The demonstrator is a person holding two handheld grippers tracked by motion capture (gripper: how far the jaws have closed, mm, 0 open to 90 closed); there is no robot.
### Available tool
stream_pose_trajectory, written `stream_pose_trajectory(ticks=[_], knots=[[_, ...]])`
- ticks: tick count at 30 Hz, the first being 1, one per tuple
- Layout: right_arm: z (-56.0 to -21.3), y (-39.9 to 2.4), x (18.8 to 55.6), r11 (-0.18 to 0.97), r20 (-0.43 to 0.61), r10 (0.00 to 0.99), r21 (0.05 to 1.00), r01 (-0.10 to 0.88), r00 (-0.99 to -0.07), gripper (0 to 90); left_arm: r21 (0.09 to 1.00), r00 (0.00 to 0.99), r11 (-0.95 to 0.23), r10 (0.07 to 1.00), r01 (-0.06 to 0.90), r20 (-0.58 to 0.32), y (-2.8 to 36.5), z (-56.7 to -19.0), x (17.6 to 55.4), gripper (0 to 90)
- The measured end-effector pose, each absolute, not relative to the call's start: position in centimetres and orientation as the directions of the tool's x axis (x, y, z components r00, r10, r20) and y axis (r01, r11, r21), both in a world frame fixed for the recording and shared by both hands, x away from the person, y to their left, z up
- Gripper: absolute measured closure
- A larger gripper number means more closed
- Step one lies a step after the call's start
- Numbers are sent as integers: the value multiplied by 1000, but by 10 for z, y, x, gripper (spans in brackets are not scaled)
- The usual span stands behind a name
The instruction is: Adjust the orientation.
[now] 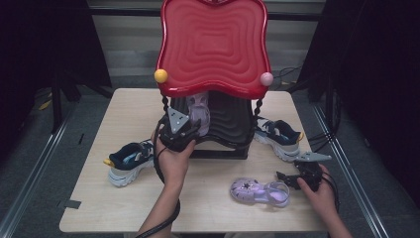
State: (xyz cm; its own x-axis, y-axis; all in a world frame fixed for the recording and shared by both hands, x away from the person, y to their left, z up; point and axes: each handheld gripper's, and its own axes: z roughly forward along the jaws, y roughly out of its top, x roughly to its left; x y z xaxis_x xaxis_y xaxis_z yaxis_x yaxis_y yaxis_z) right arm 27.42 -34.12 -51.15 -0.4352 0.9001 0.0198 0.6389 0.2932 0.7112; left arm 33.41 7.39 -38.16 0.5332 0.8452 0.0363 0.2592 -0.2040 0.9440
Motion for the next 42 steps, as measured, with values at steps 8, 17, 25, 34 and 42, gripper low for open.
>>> stream_pose_trajectory(ticks=[8, 17, 25, 34, 42], knots=[[-512, -341, 274, 293, 20, 900, 711, 639, -435, 105, 936, 561, -216, 827, 278, 24, 77, -382, 328, 502], [-512, -341, 274, 293, 20, 900, 711, 639, -435, 105, 925, 599, -238, 801, 297, 14, 82, -385, 323, 483], [-512, -341, 274, 293, 20, 900, 711, 639, -435, 105, 908, 641, -257, 767, 331, -16, 88, -393, 320, 444], [-512, -341, 274, 293, 20, 900, 711, 639, -435, 105, 883, 676, -313, 737, 350, -7, 96, -398, 317, 412], [-511, -341, 274, 293, 20, 900, 711, 639, -435, 105, 865, 705, -342, 709, 367, -19, 104, -407, 313, 373]])
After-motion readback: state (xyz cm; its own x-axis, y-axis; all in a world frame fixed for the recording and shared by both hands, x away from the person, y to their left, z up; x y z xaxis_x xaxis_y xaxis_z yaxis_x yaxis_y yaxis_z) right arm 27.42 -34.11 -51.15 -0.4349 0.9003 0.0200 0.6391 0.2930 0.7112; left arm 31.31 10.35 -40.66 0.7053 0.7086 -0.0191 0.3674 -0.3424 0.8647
